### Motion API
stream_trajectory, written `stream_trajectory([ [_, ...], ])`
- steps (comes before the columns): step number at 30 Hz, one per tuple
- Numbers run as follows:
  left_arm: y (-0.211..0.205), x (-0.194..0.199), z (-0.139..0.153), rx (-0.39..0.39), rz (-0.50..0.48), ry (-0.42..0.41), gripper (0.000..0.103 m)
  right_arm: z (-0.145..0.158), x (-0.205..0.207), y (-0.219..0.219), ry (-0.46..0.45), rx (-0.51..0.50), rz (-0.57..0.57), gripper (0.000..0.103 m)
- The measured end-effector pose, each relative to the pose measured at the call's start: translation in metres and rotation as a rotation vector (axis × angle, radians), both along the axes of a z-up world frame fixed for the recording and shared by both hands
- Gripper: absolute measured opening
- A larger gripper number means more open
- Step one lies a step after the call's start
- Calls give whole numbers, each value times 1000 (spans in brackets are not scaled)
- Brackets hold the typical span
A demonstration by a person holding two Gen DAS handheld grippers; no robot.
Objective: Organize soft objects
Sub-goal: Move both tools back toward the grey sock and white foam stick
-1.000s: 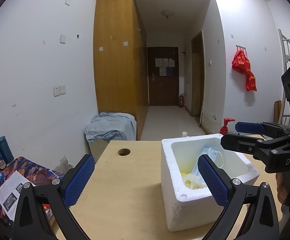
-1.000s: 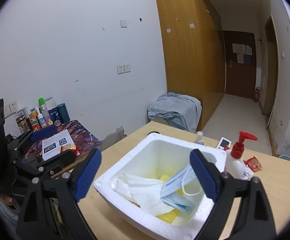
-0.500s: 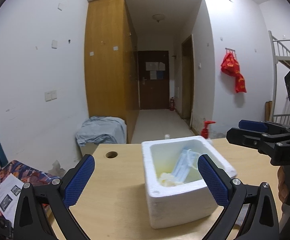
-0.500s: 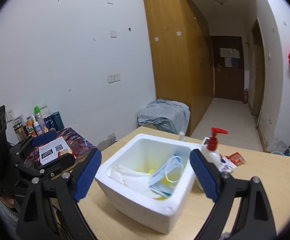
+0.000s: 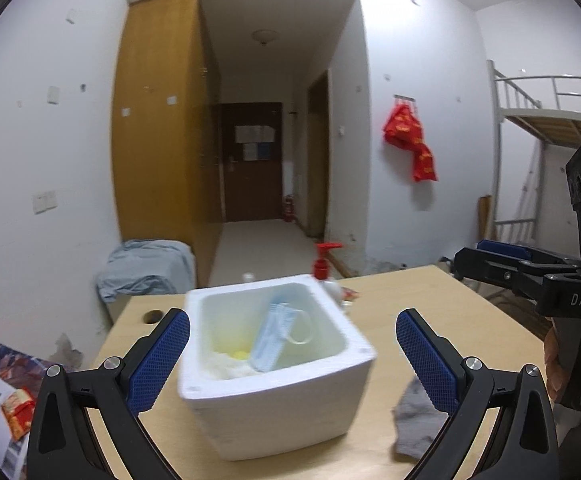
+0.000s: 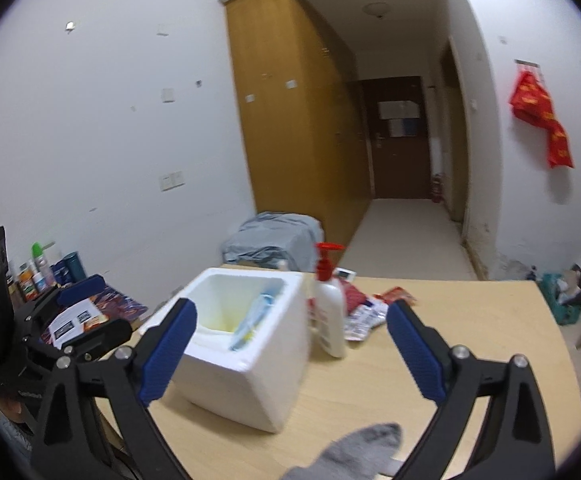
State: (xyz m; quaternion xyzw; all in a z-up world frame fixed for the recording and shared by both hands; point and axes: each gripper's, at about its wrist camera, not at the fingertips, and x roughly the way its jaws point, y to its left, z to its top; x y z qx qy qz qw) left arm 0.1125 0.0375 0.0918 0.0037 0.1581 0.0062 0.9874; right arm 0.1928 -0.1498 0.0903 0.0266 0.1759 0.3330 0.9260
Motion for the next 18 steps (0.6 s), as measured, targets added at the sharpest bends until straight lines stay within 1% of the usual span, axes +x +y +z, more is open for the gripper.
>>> stream_trajectory([
  [2, -11, 2, -1, -1, -27, 2, 103, 0, -3, -11, 1, 4, -30, 103],
  [6, -31, 6, -4, -9, -91, 11, 103, 0, -12, -26, -15, -3, -77, 103],
  [10, -49, 7, -6, -5, -142, 15, 103, -2, -16, -43, -19, 14, -124, 103],
  [15, -65, 5, -9, 10, -174, 14, 103, -8, -20, -54, -14, 8, -156, 103],
  [18, -71, 6, -13, -2, -189, 19, 103, -11, -24, -57, -20, 2, -165, 103],
])
